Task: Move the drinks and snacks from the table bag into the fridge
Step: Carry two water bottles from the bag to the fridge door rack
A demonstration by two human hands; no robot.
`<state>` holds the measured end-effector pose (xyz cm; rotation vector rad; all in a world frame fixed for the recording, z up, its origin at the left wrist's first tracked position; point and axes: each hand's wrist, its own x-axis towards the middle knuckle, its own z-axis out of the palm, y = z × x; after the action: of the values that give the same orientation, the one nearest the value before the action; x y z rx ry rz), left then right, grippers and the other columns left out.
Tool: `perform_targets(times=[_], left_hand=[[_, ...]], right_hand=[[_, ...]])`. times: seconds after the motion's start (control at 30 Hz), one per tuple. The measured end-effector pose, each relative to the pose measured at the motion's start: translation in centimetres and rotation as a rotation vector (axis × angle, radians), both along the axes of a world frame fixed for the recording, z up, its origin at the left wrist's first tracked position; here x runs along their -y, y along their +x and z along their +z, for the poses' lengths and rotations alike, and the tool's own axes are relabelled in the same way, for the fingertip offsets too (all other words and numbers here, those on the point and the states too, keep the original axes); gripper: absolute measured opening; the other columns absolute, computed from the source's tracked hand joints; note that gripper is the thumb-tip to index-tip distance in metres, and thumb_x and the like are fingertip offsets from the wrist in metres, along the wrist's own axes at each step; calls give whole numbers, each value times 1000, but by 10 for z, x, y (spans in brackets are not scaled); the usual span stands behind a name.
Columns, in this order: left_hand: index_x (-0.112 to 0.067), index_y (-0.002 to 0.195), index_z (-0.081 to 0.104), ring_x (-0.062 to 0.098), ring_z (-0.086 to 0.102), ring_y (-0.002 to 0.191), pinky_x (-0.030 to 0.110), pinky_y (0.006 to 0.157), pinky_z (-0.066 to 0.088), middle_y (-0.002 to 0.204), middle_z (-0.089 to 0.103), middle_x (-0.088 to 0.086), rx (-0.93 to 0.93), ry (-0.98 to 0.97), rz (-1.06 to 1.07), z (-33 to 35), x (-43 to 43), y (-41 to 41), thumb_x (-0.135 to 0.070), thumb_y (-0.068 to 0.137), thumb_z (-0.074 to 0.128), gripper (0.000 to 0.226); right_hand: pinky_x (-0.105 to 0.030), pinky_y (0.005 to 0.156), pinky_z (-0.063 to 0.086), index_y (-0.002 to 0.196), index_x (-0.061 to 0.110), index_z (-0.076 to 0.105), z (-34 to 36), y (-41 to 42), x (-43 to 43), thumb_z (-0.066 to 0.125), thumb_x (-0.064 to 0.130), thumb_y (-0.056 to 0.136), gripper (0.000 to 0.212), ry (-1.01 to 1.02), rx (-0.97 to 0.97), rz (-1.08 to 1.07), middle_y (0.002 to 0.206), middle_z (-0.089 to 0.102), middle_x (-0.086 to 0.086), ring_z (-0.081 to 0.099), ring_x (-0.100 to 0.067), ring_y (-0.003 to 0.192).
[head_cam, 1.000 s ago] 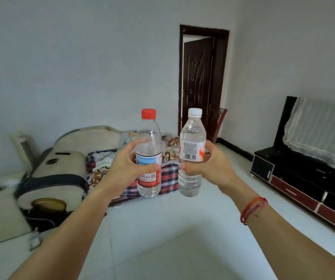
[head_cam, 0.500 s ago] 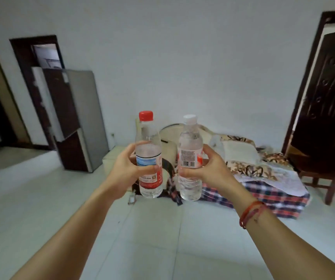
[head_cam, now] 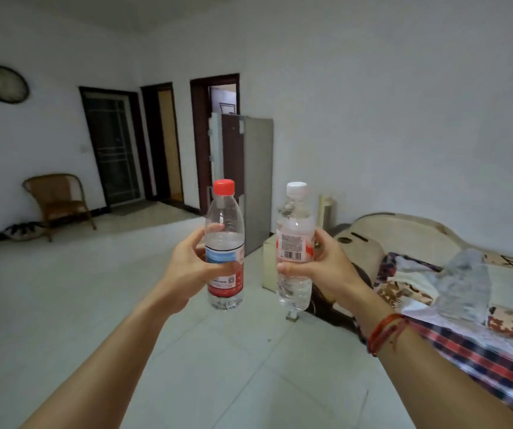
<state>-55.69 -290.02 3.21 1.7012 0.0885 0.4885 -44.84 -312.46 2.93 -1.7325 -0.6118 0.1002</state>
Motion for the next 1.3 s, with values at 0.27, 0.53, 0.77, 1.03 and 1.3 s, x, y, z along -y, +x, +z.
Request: perform_targets(times=[0.27,0.53,0.77,1.03,1.3], left_hand=[[-23,125,58,23,71,96,40,84,56,103,75,3,3,32,198,2,-89,-55,7,65,82,71],[-29,124,57,23,69,100,43,86,55,107,72,0,2,30,245,-1,-128,-67,3,67,82,70],[-26,129,54,27,66,105,51,92,54,113,70,4,6,14,256,-4,-156,-63,3,68,82,73],[-28,127,54,28,64,108,54,94,51,116,68,4,-11,5,278,-12,-181,-26,4,68,82,72],[-28,126,56,26,66,105,52,93,53,112,70,3,-14,5,301,-22,-233,63,2,66,83,72]], right_hand=[[-27,78,56,115,26,60,1,-17,-108,94,10,62,65,-18,11,156,103,75,6,74,-8,92],[-26,77,54,111,28,59,0,-27,-154,93,9,63,61,-43,8,191,104,72,6,70,-9,94],[-29,79,56,109,31,57,-4,-24,-182,93,10,64,61,-32,14,206,106,72,5,70,-12,96],[-39,89,58,117,26,57,-13,14,-222,94,13,63,66,-44,5,223,109,71,5,70,-14,99],[-49,96,57,123,25,57,-27,104,-277,95,16,64,71,-28,3,237,114,71,3,70,-19,105]])
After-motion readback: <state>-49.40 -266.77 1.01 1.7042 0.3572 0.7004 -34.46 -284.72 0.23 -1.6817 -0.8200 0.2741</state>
